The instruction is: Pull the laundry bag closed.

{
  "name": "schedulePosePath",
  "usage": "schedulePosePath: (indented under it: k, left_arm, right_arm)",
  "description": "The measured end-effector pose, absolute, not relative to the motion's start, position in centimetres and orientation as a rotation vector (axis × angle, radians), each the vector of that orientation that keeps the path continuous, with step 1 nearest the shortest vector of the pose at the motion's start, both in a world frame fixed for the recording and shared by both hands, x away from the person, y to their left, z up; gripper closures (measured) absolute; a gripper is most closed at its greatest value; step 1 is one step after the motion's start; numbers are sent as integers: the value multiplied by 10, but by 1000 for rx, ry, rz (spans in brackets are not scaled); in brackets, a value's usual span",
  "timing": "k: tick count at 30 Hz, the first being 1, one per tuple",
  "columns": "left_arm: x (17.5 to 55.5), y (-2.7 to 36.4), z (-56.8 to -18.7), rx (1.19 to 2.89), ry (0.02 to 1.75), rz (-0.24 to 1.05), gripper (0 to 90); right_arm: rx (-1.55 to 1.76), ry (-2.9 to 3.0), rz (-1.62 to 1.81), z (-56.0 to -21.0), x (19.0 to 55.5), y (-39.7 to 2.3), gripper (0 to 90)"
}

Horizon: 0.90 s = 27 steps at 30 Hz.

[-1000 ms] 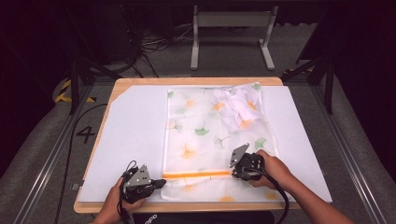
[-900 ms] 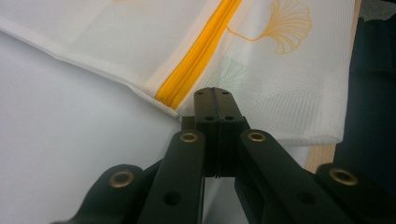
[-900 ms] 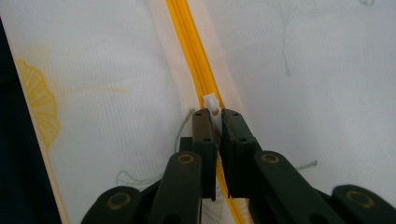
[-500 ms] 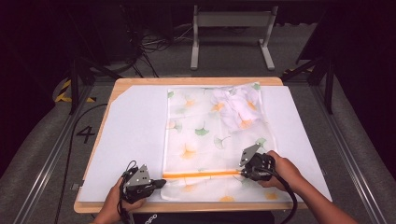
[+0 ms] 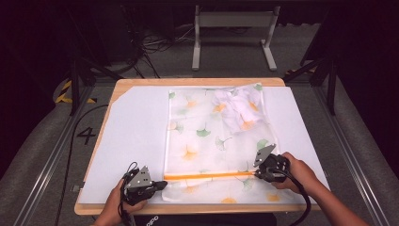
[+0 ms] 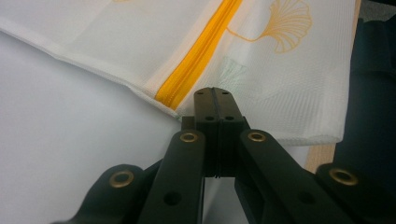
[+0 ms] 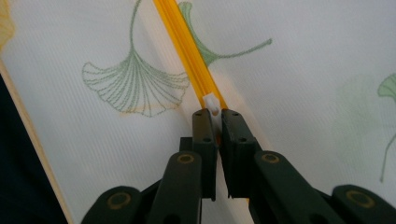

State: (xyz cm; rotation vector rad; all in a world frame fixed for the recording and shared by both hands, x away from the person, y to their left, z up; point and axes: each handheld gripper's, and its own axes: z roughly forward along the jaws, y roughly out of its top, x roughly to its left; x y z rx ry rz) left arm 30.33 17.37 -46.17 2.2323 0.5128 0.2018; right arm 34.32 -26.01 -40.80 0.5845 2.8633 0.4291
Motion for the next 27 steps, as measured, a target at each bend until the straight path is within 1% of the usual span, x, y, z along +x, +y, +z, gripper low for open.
schedulePosePath:
  k: [27]
  left_arm:
    - [304, 174, -462, 2231, 514, 195, 900]
  right_arm:
    - [681, 2840, 392, -405, 342, -300, 846]
